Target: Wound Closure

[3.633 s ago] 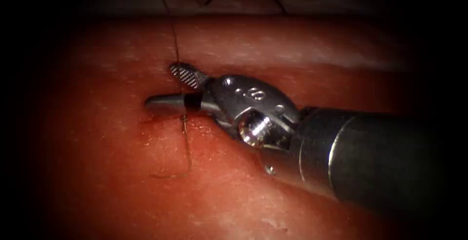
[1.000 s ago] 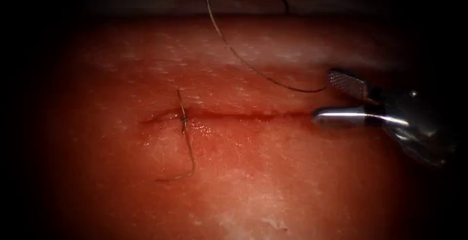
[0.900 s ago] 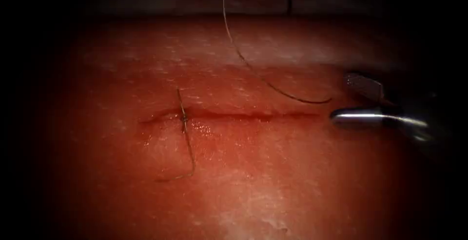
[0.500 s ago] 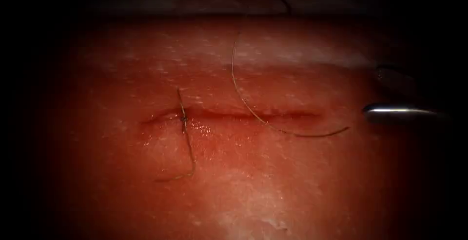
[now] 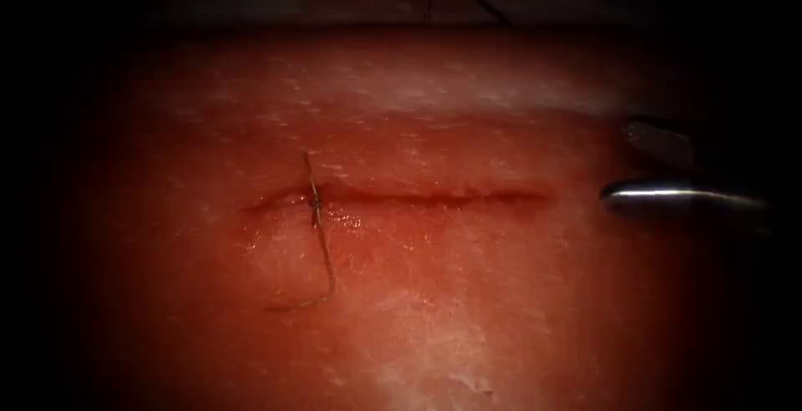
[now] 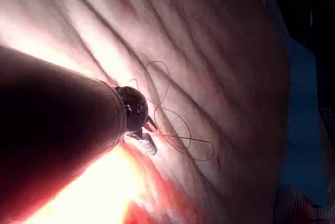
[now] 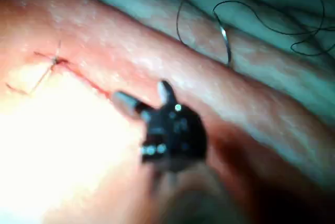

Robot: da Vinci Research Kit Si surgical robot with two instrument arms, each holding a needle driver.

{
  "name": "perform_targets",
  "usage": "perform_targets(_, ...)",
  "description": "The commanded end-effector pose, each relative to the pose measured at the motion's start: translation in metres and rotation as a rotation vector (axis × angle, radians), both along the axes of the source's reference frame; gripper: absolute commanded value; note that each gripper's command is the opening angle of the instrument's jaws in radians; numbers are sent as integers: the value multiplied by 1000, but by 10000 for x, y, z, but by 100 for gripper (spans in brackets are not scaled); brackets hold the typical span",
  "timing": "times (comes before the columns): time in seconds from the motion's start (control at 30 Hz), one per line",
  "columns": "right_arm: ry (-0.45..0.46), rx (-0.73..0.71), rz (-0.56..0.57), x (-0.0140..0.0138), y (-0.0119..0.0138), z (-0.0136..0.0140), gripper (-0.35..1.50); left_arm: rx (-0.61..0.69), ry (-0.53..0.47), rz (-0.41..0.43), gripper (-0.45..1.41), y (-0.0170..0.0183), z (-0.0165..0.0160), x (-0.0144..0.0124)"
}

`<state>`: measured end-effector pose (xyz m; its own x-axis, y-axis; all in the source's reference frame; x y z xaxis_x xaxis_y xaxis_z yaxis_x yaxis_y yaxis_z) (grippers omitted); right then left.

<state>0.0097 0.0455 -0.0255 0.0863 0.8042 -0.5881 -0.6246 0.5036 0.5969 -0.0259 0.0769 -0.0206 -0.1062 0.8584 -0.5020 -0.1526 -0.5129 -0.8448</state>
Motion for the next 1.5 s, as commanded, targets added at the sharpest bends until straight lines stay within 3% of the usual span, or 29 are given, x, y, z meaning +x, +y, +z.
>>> perform_targets(0.03,4,-1,-2,7,1,5,137,-17,0,24,76,4,-2,2)
perform_targets(0.13,5,0,-3,8,1,5,137,-42,20,75,74,-13,-14,22)
perform_targets(0.27,8,2,-5,14,1,5,138,-86,10,126,73,-67,-25,40)
perform_targets(0.43,17,5,-11,17,0,5,138,-232,-12,190,72,-135,-41,45)
perform_targets(0.5,15,0,-14,18,0,5,140,-378,6,277,71,-180,-59,43)
perform_targets(0.6,17,1,-16,19,0,4,140,-382,31,316,70,-209,-68,40)
perform_targets(0.63,17,1,-16,19,0,4,140,-307,69,308,68,-230,-73,38)
perform_targets(0.7,16,1,-15,20,0,4,140,-297,89,313,68,-238,-75,36)
perform_targets(0.73,18,2,-17,21,0,4,140,-267,143,326,66,-253,-80,31)
perform_targets(0.93,28,8,-27,31,-2,3,140,-198,318,335,66,-279,-79,5)
perform_targets(1.1,29,14,-30,44,-3,-5,140,-146,443,344,65,-302,-49,-14)
perform_targets(1.27,29,23,-32,53,0,-17,142,-92,527,348,60,-308,-28,-17)
perform_targets(1.5,44,25,-76,67,0,-38,128,-81,635,345,58,-306,7,-18)
